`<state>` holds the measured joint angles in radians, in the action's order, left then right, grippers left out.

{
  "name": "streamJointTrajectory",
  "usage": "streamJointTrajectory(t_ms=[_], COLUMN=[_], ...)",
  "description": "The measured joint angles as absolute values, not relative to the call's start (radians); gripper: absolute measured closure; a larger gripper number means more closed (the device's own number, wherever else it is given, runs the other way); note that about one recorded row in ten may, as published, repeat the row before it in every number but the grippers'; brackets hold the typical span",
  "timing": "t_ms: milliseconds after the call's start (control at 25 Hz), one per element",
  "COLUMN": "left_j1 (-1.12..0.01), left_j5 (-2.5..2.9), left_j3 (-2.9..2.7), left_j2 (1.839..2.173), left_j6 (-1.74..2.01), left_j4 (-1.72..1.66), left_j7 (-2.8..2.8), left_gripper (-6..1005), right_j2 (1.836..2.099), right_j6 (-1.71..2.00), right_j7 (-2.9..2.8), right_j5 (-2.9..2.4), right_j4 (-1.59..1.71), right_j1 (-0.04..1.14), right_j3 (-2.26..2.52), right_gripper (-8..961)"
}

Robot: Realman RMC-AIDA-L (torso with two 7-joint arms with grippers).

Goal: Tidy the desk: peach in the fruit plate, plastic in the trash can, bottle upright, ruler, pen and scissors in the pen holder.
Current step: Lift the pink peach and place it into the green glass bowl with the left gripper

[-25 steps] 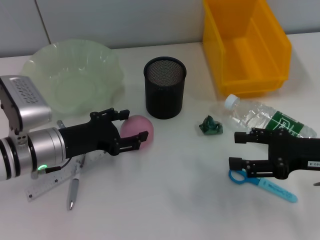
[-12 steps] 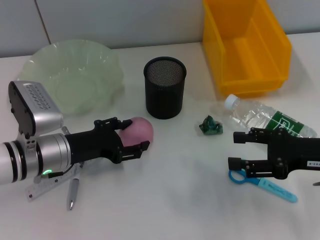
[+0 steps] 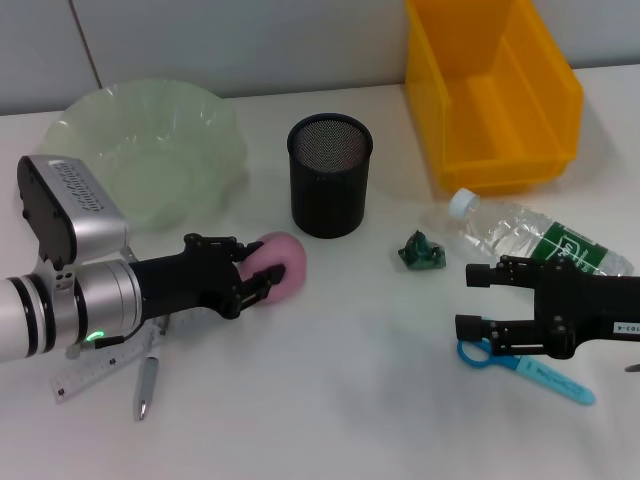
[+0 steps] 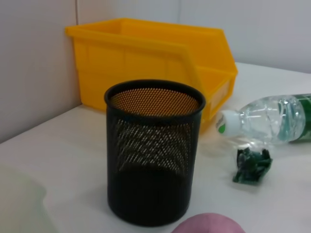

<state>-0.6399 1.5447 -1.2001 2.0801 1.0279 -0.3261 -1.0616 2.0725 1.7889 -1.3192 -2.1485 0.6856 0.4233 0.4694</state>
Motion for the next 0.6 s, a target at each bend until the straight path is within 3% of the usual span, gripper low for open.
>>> streamJointTrajectory(t_ms=[320, 600], left_j1=[-0.609, -0.481], left_j5=[1.523, 1.382], left_j3=[-1.184, -1.121], left_j2=[2.075, 2.071], left_j6=[1.152, 1.227], left_j4=[-0.371, -0.592], left_j7=[-1.064, -1.043], left_gripper=[642, 670], right_j2=[2.072, 2.072], right_j6=[1.789, 1.790], right_j7=[-1.319, -1.320], right_j5=[-2.147, -2.147], right_j4=[0.690, 0.692], right_j1=[0.420, 0.418], right_j3=[0.469, 0.469], right_gripper=[160, 160])
